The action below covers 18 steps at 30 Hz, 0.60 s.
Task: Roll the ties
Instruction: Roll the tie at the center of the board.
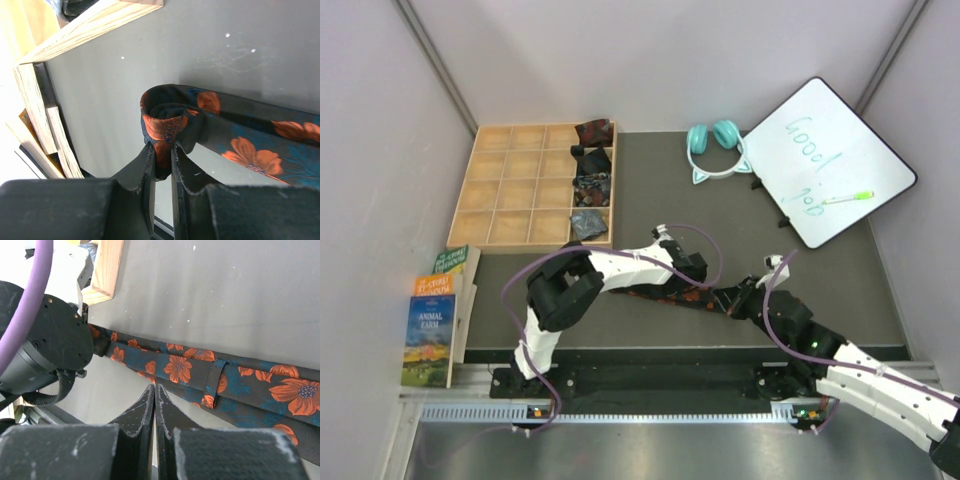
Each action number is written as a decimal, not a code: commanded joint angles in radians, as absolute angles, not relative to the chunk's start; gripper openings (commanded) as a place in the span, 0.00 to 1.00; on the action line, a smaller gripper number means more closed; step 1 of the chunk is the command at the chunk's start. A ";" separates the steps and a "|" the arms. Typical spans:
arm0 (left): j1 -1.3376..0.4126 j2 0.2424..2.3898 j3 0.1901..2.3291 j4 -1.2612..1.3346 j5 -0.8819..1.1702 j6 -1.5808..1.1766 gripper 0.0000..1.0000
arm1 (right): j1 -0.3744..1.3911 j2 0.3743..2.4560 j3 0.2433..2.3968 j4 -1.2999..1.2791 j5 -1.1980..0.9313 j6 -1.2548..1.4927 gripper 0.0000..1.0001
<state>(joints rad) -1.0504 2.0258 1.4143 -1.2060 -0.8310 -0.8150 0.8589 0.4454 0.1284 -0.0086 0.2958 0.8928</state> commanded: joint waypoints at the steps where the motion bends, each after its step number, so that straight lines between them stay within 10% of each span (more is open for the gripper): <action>1: -1.066 2.049 1.463 -1.198 -0.813 -0.836 0.03 | 0.850 0.439 0.129 0.025 0.324 0.896 0.00; 18: -1.069 2.071 1.440 -0.980 -0.597 -0.741 0.10 | 0.851 0.437 0.127 0.025 0.319 0.893 0.00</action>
<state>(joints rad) -1.0657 2.0666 1.4406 -1.0767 -0.6727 -0.7528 0.8589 0.4454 0.1246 -0.0082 0.2958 0.8932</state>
